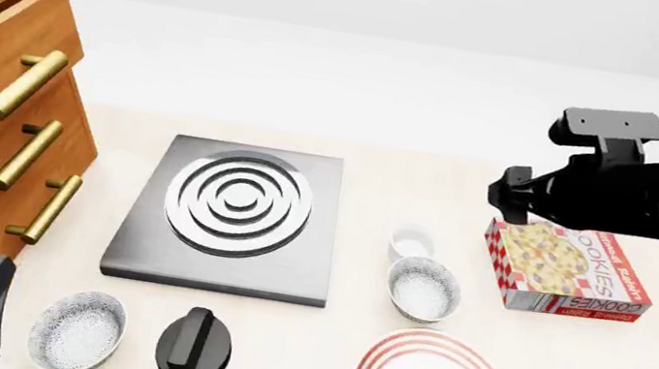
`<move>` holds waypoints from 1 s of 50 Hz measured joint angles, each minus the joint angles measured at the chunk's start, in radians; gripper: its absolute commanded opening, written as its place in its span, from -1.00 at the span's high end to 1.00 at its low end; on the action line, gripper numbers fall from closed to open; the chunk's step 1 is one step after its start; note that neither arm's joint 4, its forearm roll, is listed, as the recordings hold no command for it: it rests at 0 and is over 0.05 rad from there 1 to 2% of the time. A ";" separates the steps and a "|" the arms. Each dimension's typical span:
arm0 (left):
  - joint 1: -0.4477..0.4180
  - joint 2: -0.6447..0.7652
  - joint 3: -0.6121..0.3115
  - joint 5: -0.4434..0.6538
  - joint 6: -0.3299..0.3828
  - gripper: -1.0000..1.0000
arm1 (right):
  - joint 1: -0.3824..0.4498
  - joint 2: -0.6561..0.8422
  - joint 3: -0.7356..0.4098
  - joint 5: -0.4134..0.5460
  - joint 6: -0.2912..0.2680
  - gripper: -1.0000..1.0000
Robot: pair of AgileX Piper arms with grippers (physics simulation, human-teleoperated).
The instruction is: Pick the akita bowl between the plate and the ramekin and place it on the plate.
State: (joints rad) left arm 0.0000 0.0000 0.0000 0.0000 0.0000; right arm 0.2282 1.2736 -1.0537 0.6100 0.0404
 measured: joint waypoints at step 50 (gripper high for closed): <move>0.000 0.000 0.000 0.000 0.000 -1.00 | -0.041 0.156 0.176 -0.225 0.113 -1.00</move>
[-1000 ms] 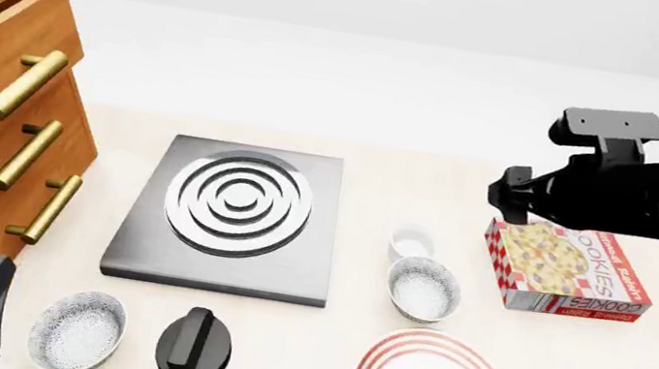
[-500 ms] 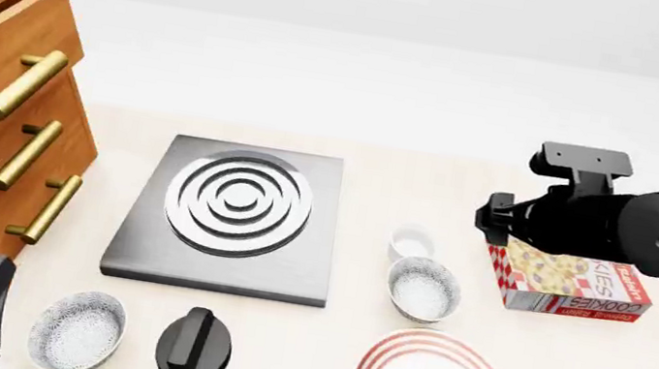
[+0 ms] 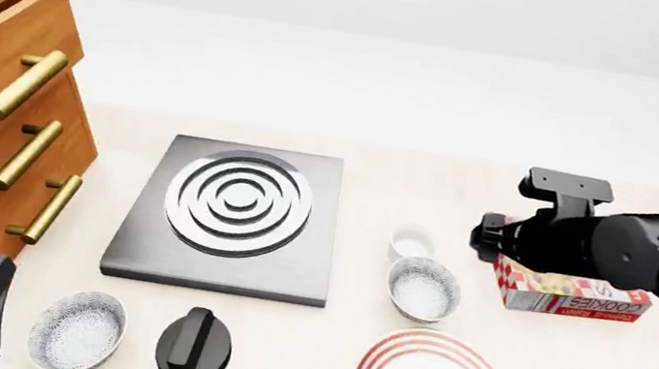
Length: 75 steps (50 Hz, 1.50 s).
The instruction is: Pick the akita bowl between the plate and the ramekin and place it on the plate.
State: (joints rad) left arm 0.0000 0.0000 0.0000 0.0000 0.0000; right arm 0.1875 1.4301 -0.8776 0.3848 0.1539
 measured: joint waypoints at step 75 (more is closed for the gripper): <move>0.000 0.000 0.000 0.000 0.000 -1.00 | 0.064 0.177 0.135 -0.208 0.026 -1.00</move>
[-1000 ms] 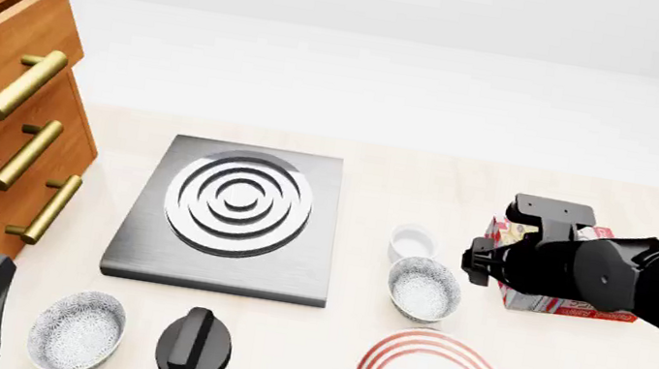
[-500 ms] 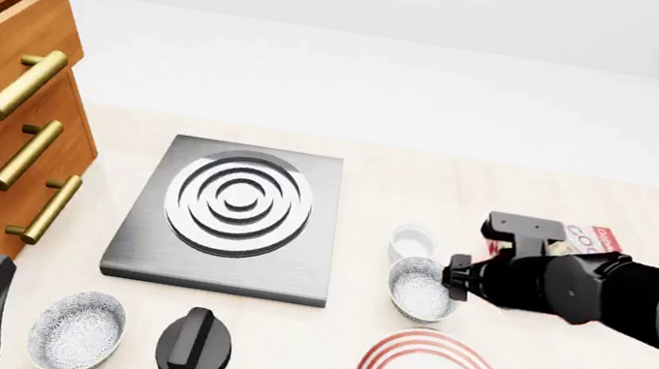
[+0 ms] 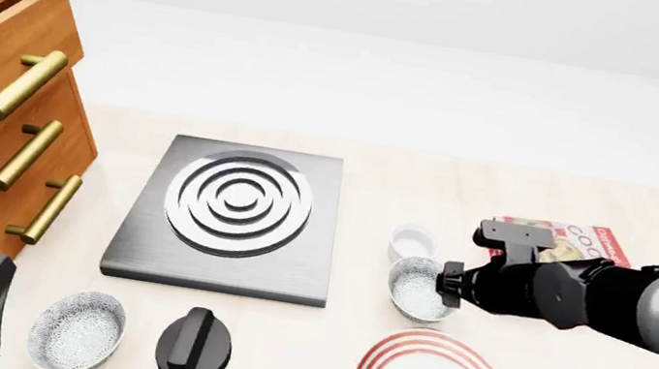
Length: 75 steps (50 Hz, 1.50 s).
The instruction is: Pick the akita bowl between the plate and the ramekin and place it on the plate.
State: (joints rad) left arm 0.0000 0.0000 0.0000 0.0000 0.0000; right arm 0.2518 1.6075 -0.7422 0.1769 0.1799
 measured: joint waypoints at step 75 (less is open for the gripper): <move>0.000 0.000 0.000 0.000 0.000 -1.00 | -0.028 -0.014 0.022 -0.030 -0.028 1.00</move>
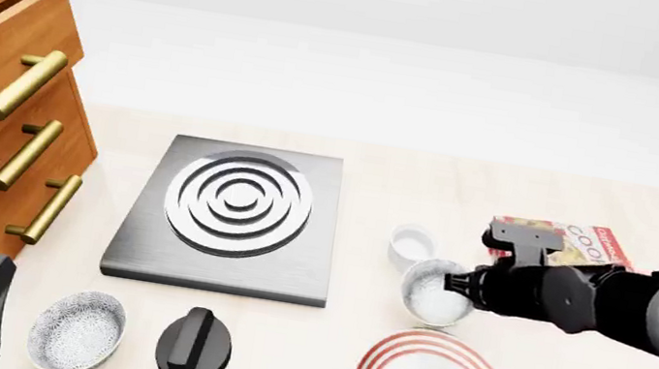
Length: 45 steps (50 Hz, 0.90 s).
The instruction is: Pick the akita bowl between the plate and the ramekin and place it on the plate.
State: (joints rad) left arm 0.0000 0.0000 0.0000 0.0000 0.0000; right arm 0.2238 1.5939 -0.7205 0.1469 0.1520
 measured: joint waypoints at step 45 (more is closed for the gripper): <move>0.000 0.000 0.000 0.000 0.000 -1.00 | -0.012 -0.466 -0.027 0.318 -0.113 1.00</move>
State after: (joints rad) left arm 0.0000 0.0000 0.0000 0.0000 0.0000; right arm 0.2122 1.1276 -0.7475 0.4652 0.0389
